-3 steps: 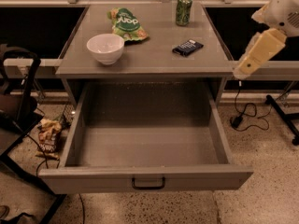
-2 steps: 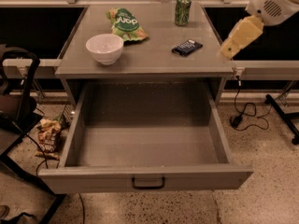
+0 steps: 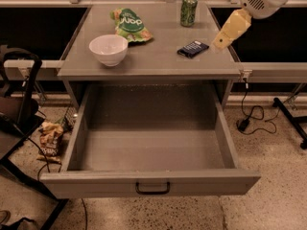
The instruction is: Place rxbar blueberry into top drawer
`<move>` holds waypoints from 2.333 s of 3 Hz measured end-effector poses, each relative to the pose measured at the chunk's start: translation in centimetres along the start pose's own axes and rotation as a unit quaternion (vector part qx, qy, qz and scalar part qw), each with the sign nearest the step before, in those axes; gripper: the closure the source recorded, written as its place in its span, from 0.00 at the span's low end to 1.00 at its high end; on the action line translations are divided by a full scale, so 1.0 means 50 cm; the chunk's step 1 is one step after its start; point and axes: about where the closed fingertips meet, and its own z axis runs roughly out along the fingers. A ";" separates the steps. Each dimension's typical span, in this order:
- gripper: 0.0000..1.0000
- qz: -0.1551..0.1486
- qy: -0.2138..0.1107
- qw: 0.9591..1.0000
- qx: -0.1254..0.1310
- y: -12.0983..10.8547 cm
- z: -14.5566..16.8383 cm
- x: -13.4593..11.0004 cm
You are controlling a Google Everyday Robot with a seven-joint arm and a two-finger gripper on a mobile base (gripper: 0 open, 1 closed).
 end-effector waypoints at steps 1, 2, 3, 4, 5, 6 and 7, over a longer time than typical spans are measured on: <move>0.00 0.009 -0.010 1.000 0.001 -0.013 0.016 -0.011; 0.00 0.067 -0.009 0.998 -0.009 -0.042 0.081 -0.052; 0.00 0.155 0.023 0.988 -0.008 -0.073 0.155 -0.101; 0.00 0.235 0.061 0.970 0.003 -0.082 0.208 -0.123; 0.00 0.320 0.099 0.942 0.029 -0.085 0.253 -0.129; 0.00 0.326 0.097 0.940 0.029 -0.085 0.254 -0.131; 0.00 0.347 0.122 0.929 0.041 -0.073 0.281 -0.132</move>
Offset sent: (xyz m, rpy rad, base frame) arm 0.1236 0.0146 -0.0107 0.2612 0.0149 -0.2835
